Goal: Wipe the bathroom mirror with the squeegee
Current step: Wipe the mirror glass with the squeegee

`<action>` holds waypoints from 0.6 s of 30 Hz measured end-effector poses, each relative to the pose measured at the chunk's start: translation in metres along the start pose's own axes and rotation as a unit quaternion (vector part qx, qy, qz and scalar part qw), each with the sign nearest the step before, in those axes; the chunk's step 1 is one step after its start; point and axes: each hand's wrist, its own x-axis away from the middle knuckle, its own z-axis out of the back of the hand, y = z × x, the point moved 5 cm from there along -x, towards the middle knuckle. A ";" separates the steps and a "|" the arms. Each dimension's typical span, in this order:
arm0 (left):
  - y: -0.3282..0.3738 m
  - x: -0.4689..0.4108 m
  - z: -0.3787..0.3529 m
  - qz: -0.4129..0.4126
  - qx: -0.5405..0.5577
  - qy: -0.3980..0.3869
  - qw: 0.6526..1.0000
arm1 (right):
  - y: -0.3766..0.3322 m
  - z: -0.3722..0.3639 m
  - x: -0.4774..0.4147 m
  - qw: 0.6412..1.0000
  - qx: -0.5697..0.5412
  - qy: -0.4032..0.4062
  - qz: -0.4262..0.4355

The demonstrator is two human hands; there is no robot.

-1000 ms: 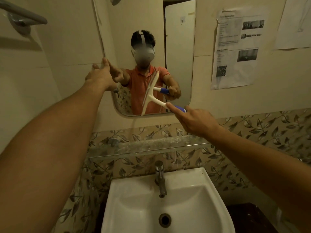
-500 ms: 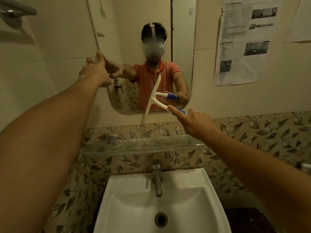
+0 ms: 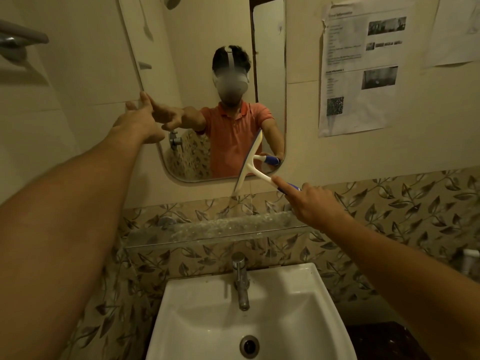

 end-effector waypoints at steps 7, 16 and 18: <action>-0.004 -0.002 -0.001 -0.014 0.006 0.005 1.000 | 0.001 0.004 0.009 1.000 -0.002 -0.005 -0.022; -0.007 0.001 0.000 -0.015 0.023 -0.015 0.999 | 0.016 0.004 0.032 0.998 -0.004 -0.014 -0.059; -0.006 0.000 0.001 -0.012 0.021 -0.016 1.000 | 0.019 0.007 0.036 0.998 -0.001 -0.014 -0.063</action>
